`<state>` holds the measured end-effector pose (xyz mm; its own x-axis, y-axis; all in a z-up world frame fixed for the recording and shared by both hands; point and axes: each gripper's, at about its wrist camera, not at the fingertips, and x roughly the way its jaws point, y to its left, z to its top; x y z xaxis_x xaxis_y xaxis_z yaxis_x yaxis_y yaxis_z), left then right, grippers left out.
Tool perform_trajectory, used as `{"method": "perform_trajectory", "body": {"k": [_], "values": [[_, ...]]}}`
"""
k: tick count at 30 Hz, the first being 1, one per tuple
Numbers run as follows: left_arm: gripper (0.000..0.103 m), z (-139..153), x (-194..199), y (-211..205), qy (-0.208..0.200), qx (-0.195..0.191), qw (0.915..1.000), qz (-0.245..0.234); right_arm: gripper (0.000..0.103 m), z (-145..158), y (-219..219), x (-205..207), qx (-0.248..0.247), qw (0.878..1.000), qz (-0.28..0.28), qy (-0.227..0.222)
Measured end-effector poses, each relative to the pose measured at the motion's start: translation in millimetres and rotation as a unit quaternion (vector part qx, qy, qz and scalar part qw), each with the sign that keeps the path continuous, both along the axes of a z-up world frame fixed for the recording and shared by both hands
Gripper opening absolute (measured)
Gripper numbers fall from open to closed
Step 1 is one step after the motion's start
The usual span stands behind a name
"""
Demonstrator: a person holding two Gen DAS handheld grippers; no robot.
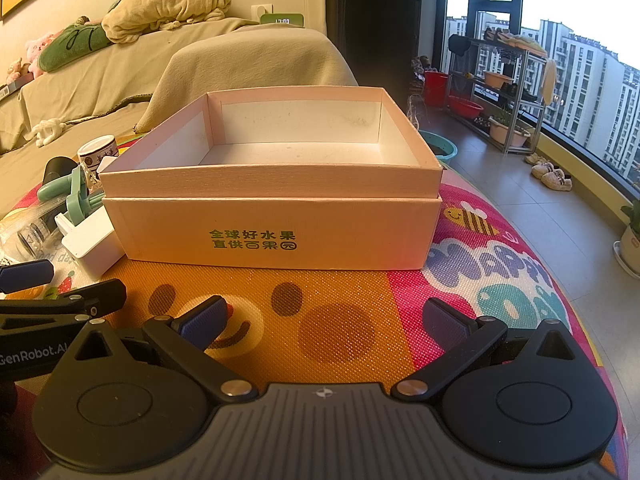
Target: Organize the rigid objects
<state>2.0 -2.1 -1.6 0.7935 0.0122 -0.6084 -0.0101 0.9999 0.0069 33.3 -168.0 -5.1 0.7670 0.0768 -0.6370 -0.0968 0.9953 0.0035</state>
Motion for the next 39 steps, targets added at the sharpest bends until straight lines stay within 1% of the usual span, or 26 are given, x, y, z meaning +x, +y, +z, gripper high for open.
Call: {"method": "perform_trajectory", "body": {"k": [25, 28, 29, 31, 33, 34, 36, 37, 38, 39], "values": [[0.088, 1, -1, 0, 0.000, 0.000, 1.0000, 0.000, 0.103, 0, -1, -1, 0.001, 1.000, 0.000, 0.000], [0.086, 2, -4, 6, -0.004, -0.018, 0.9998, 0.000, 0.103, 0, -6, 0, 0.015, 1.000, 0.001, -0.001], [0.086, 3, -6, 9, -0.006, -0.031, 0.9995, -0.001, 0.103, 2, -8, 0, 0.023, 1.000, 0.003, 0.001], [0.085, 7, -12, 16, -0.005, -0.057, 0.9983, -0.010, 0.103, 4, -11, 3, 0.021, 0.999, 0.022, 0.018], [0.083, 16, -21, 26, -0.019, -0.074, 0.9969, -0.019, 0.103, 5, -10, 3, 0.004, 0.999, 0.040, 0.031], [0.083, 24, -25, 33, -0.040, -0.075, 0.9963, -0.015, 0.103, 5, -10, 3, -0.001, 0.998, 0.044, 0.034], [0.083, 42, -29, 53, -0.089, -0.066, 0.9937, 0.019, 0.103, 7, -10, 4, -0.003, 0.998, 0.046, 0.041], [0.083, 51, -27, 67, -0.110, -0.062, 0.9909, 0.045, 0.103, 7, -9, 6, -0.004, 0.998, 0.045, 0.043], [0.083, 57, -20, 80, -0.120, -0.060, 0.9887, 0.068, 0.103, 8, -9, 6, -0.005, 0.998, 0.043, 0.046], [0.083, 61, -7, 96, -0.116, -0.060, 0.9875, 0.089, 0.103, 8, -9, 7, -0.006, 0.998, 0.043, 0.046]]}}
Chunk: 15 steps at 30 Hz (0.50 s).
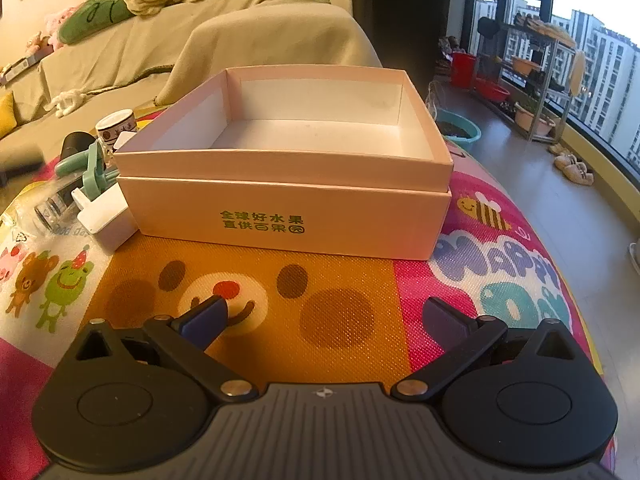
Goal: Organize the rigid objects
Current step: 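Grasp the black cylinder with the left gripper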
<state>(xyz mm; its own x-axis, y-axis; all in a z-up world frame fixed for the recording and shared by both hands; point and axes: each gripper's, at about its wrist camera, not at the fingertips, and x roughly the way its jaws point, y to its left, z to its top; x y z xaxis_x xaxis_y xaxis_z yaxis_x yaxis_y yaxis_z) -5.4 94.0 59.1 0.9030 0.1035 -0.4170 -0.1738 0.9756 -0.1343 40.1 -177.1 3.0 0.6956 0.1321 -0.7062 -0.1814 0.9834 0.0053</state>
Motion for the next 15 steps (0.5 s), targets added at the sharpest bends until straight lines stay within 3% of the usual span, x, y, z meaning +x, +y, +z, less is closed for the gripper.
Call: {"method": "perform_trajectory", "body": {"k": [2, 4, 6, 10, 11, 12, 15], "values": [[0.083, -3, 32, 25, 0.044, -0.022, 0.9987, 0.016, 0.103, 0, 1, 0, -0.001, 1.000, 0.002, -0.001], [0.083, -14, 64, 47, 0.089, -0.071, 0.9933, 0.016, 0.103, -1, 1, 0, -0.001, 1.000, 0.004, -0.002], [0.083, -25, 89, 58, 0.110, -0.104, 0.9882, 0.019, 0.103, -1, 0, -1, -0.002, 1.000, 0.005, -0.004], [0.082, -39, 105, 57, 0.118, -0.094, 0.9884, 0.017, 0.103, -1, 1, -3, -0.002, 1.000, 0.008, -0.007], [0.080, -42, 105, 54, 0.113, -0.087, 0.9897, 0.013, 0.103, -1, 1, -3, -0.002, 1.000, 0.008, -0.008], [0.059, -42, 102, 52, 0.106, -0.079, 0.9912, 0.004, 0.103, -1, 0, -4, 0.000, 1.000, 0.007, -0.009], [0.052, -46, 87, 53, 0.097, -0.090, 0.9909, -0.022, 0.103, -1, 2, -4, 0.002, 1.000, 0.001, -0.012]]}}
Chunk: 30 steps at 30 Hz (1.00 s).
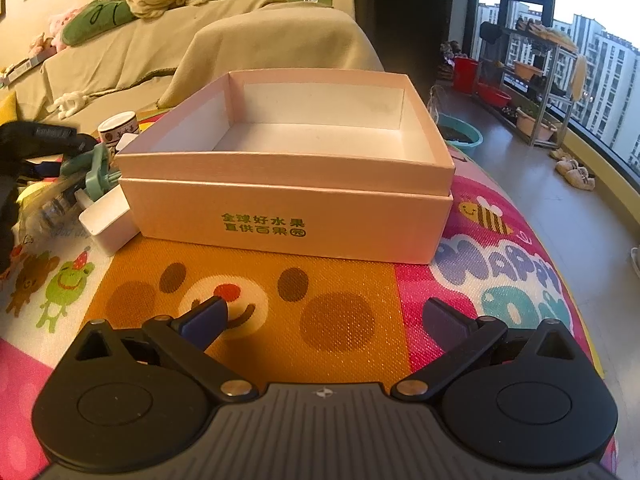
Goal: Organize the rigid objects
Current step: 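Grasp the black cylinder with the left gripper, then grasp the white lidded jar with the right gripper while the left gripper lifts the black cylinder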
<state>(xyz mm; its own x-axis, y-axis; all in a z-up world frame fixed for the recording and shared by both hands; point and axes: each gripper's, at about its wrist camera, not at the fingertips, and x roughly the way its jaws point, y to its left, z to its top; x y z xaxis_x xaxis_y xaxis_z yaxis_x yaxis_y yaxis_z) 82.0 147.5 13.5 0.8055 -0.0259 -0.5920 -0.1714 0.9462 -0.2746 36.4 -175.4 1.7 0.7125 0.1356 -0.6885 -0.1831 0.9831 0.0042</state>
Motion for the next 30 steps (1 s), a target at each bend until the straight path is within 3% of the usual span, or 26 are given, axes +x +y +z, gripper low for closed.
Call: {"method": "perform_trajectory", "body": {"k": [4, 8, 11, 13, 16, 21, 23, 27, 30], "values": [[0.051, -3, -41, 3, -0.015, -0.014, 0.9991, -0.036, 0.103, 2, 7, 2, -0.003, 1.000, 0.000, -0.007], [0.051, -10, -90, 10, -0.013, -0.051, 0.9961, -0.072, 0.103, 14, 31, -4, 0.006, 0.998, 0.054, -0.042], [0.051, -12, -118, 14, -0.031, -0.053, 0.9962, -0.062, 0.102, 20, 59, -9, 0.010, 0.993, 0.110, -0.052], [0.051, -11, -129, 19, -0.051, -0.038, 0.9976, -0.028, 0.096, 18, 79, -11, 0.010, 0.990, 0.134, -0.049], [0.051, -12, -125, 29, -0.052, -0.066, 0.9963, -0.015, 0.087, 13, 104, -10, 0.004, 0.987, 0.150, -0.052], [0.051, -13, -122, 23, -0.043, -0.054, 0.9971, -0.033, 0.051, 9, 123, 0, -0.007, 0.985, 0.167, -0.045], [0.051, -13, -124, 23, -0.044, -0.053, 0.9970, -0.033, 0.044, 8, 119, -2, -0.002, 0.985, 0.172, -0.033], [0.051, -13, -122, 19, -0.047, -0.057, 0.9960, -0.049, 0.044, 17, 112, -14, -0.018, 0.982, 0.188, -0.007], [0.051, -14, -121, 15, -0.049, -0.057, 0.9956, -0.057, 0.045, 33, 107, -25, -0.028, 0.972, 0.233, 0.031]]}}
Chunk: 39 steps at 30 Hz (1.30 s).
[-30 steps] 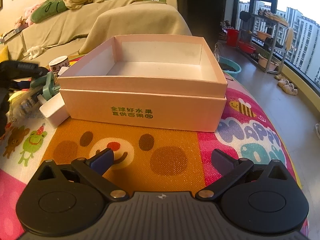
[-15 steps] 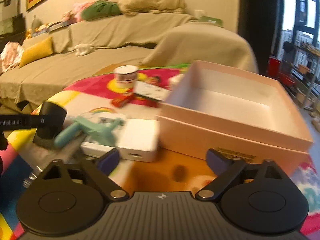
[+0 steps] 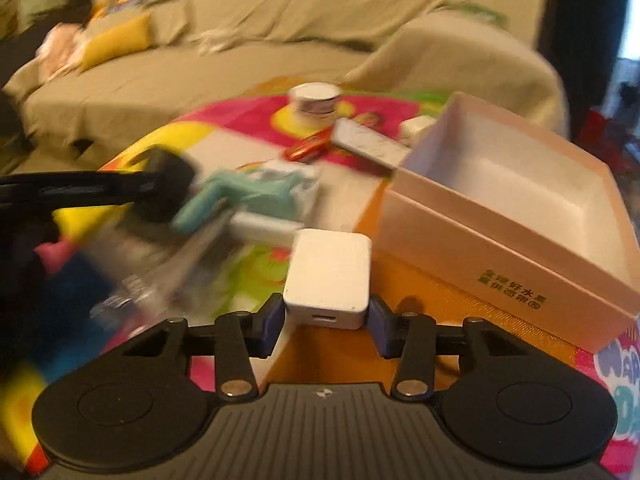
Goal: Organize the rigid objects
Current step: 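Grasp the white lidded jar with the right gripper while the left gripper lifts the black cylinder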
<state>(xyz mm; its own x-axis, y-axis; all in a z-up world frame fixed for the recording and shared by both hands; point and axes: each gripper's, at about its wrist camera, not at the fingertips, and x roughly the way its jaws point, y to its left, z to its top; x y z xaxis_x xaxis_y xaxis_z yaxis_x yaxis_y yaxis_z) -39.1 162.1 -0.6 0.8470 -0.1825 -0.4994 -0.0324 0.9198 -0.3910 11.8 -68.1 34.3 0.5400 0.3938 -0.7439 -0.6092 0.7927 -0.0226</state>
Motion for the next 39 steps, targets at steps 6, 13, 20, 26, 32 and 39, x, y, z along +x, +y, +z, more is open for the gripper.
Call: {"method": "perform_trajectory", "body": {"k": [6, 13, 20, 26, 32, 39], "values": [[0.051, -3, -1, 4, 0.002, -0.011, 0.9998, 0.015, 0.068, 65, 32, 43, 0.045, 0.998, 0.019, -0.034], [0.051, -3, -4, 4, -0.006, -0.012, 0.9996, 0.025, 0.070, 38, 140, 161, -0.032, 0.999, -0.015, -0.040], [0.051, -4, -9, 8, -0.011, -0.029, 0.9991, 0.028, 0.055, 7, 164, 209, -0.045, 0.997, -0.063, 0.017], [0.052, -5, -9, 12, -0.009, -0.040, 0.9987, 0.029, 0.055, 70, 99, 136, -0.001, 1.000, 0.002, 0.011], [0.051, -3, -10, 11, -0.015, -0.042, 0.9987, 0.024, 0.055, 72, -8, 38, -0.042, 0.999, -0.009, -0.010], [0.052, -1, -8, -15, -0.020, -0.021, 0.9995, -0.008, 0.055, 9, -74, -16, -0.107, 0.990, -0.071, -0.051]]}}
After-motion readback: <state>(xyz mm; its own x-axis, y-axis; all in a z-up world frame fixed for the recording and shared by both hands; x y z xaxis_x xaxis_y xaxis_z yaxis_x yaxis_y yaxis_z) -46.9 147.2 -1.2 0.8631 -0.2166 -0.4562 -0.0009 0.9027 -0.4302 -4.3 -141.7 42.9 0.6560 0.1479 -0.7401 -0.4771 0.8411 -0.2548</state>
